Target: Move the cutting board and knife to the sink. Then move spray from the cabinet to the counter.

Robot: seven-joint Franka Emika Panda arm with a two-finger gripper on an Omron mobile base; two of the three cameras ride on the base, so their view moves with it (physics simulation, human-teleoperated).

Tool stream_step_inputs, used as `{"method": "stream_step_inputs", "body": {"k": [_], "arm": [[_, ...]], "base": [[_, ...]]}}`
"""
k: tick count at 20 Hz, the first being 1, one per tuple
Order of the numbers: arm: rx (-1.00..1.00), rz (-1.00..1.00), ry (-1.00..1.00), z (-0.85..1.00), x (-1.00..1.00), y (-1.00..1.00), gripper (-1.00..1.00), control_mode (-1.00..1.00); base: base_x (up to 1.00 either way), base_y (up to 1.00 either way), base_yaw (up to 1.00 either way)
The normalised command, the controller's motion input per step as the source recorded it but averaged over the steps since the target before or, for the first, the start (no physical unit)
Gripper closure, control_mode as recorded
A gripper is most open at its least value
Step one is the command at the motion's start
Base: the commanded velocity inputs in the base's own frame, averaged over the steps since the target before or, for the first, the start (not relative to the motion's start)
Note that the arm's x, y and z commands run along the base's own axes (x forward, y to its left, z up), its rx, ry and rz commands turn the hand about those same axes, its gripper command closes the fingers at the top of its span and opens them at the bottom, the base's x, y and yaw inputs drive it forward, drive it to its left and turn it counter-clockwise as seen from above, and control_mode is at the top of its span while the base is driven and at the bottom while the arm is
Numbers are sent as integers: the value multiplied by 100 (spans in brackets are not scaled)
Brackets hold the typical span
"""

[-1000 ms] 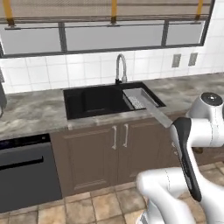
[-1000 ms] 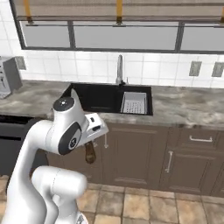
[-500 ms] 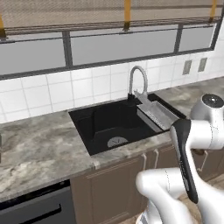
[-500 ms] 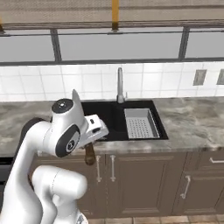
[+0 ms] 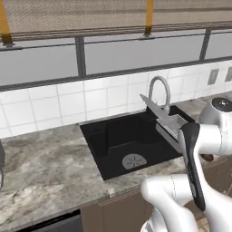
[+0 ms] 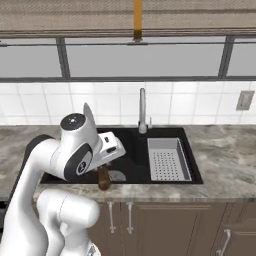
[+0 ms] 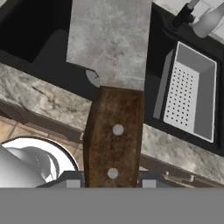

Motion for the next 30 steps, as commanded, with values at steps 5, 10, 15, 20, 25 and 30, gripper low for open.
{"method": "stream_step_inputs", "body": {"k": [5,10,15,20,25,30], "arm": [[0,0,0,0,0,0,100,100],[0,0,0,0,0,0,100,100],[0,0,0,0,0,0,100,100],[0,0,0,-1,33,0,100,-100],[11,1,0,-16,12,-3,100,-100],[1,3,-5,-41,52,0,100,-100]], "base": [[43,0,40],[53,-3,43],[58,-8,17],[34,0,1],[0,0,0],[0,0,0]]}}
